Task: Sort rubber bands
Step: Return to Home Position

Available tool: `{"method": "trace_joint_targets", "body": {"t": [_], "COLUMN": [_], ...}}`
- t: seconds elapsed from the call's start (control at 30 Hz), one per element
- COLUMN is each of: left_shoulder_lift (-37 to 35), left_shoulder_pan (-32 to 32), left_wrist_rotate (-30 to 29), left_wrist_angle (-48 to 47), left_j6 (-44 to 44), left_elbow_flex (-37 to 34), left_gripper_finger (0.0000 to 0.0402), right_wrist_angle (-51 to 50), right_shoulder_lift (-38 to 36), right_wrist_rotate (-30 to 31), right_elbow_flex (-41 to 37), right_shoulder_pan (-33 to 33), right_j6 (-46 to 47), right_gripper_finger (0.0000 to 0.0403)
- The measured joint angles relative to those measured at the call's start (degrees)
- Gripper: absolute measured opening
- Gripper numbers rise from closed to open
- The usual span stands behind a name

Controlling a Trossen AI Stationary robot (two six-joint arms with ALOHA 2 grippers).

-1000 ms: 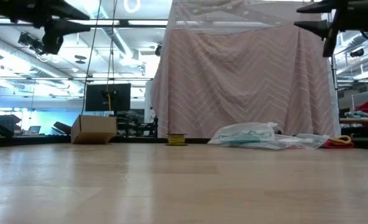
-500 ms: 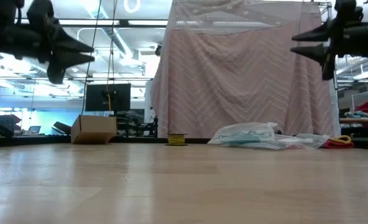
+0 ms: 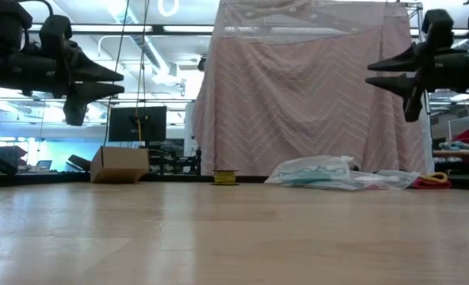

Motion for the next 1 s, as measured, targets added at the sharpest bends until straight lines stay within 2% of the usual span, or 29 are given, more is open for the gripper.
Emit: {"method": "trace_joint_targets", "body": {"t": [0.23, 0.43, 0.57, 0.7, 0.83, 1.0], "left_shoulder_lift": [0.0, 0.0, 0.0, 0.1, 0.1, 0.1], "left_shoulder_pan": [0.0, 0.0, 0.0, 0.0, 0.0, 0.0], "left_wrist_rotate": [0.1, 0.2, 0.2, 0.2, 0.2, 0.2], "left_wrist_angle": [0.0, 0.9, -0.9, -1.7, -1.5, -1.5], "left_j6": [0.0, 0.3, 0.5, 0.7, 0.7, 0.7], "left_elbow_flex": [0.0, 0.0, 0.0, 0.0, 0.0, 0.0], "left_gripper_finger": [0.0113, 0.0093, 0.0086, 0.0086, 0.0086, 0.0086], "right_wrist_angle": [-0.3, -1.6, -4.0, -4.6, -4.6, -4.6], "right_shoulder_lift": [-0.1, -0.1, -0.1, 0.3, 0.4, 0.4], "right_wrist_rotate": [-3.4, 0.6, 3.5, -0.2, -2.6, -2.8], "right_elbow_flex": [0.0, 0.0, 0.0, 0.0, 0.0, 0.0], "right_shoulder_pan": [4.7, 9.5, 11.2, 11.7, 11.8, 11.8], "right_j6": [-2.3, -4.0, 0.1, 4.0, 1.2, -2.1], "right_gripper_finger": [0.0090, 0.0072, 0.0059, 0.0055, 0.0056, 0.0056]}}
